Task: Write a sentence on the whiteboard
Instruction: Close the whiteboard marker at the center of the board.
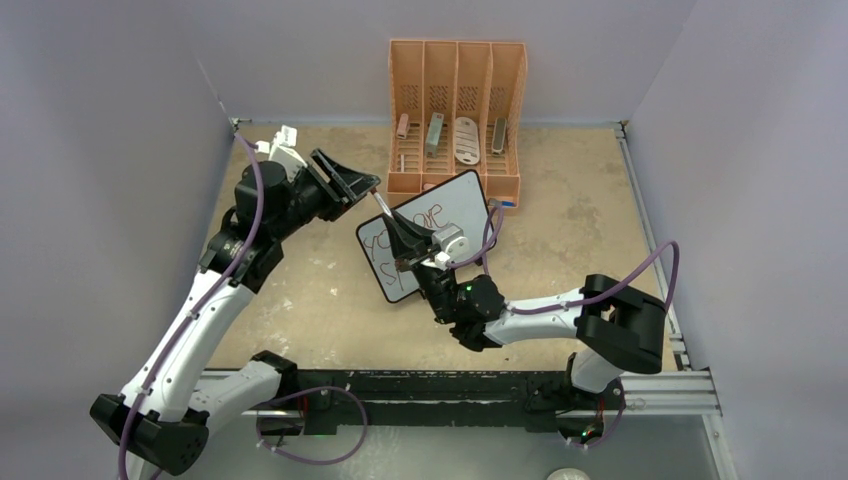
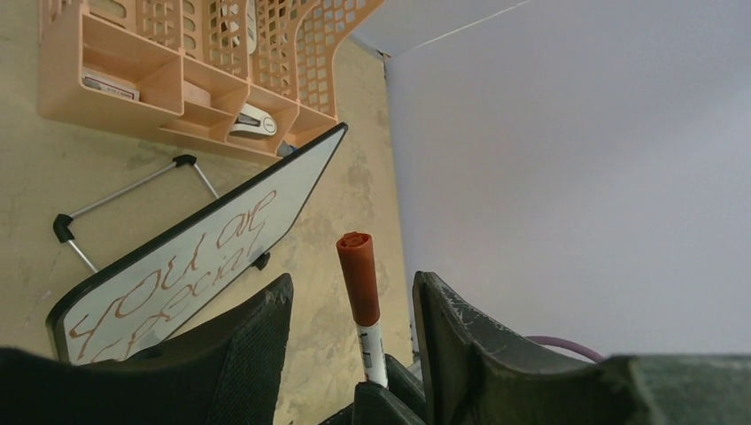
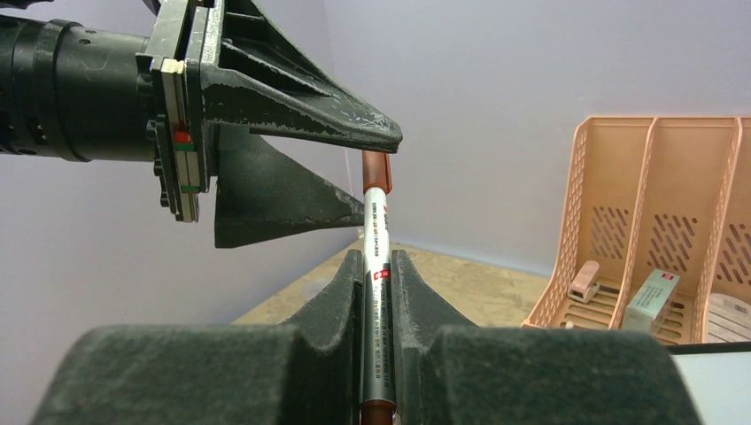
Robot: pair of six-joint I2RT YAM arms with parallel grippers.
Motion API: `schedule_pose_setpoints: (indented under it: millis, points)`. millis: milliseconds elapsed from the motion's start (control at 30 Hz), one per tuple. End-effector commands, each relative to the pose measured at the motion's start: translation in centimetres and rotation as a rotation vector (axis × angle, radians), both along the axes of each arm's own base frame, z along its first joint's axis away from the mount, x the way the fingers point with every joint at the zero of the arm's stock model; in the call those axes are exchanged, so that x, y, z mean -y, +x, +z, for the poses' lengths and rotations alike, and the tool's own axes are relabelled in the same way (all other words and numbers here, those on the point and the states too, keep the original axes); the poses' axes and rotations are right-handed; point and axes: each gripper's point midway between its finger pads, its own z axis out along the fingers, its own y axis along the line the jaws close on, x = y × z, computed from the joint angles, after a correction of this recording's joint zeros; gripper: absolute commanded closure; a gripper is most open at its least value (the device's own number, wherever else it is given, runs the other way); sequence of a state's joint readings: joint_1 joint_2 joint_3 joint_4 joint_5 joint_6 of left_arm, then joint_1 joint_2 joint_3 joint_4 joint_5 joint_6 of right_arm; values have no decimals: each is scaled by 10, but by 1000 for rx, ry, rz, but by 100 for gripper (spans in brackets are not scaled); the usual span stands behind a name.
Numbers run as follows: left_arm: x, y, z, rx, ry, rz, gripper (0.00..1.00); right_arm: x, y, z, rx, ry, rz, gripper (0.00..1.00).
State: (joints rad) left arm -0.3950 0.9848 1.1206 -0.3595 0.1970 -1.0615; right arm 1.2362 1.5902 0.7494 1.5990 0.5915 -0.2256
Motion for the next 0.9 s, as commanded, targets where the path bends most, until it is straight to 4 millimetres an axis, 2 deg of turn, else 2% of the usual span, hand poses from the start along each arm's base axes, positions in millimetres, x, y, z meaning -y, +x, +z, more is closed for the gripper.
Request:
schedule_pose_setpoints:
  millis: [0, 67, 167, 433, 733, 867]
  points:
    - [-6, 7, 32, 109, 10, 34, 52, 35, -11, 56, 84, 248, -7, 100]
    - [-4, 10, 33, 108, 15, 32, 54, 34, -11, 56, 85, 247, -5, 100]
    - [0, 12, 30, 100, 12, 16, 63, 33, -11, 56, 85, 242, -2, 100]
    - [8, 9, 16, 56, -16, -24, 100, 33, -10, 57, 90, 241, -8, 100]
    - [20, -8, 0, -27, -103, -101, 100, 35, -7, 63, 112, 240, -51, 100]
    - [27, -19, -1, -39, -127, -134, 100, 34, -5, 65, 129, 221, -75, 100]
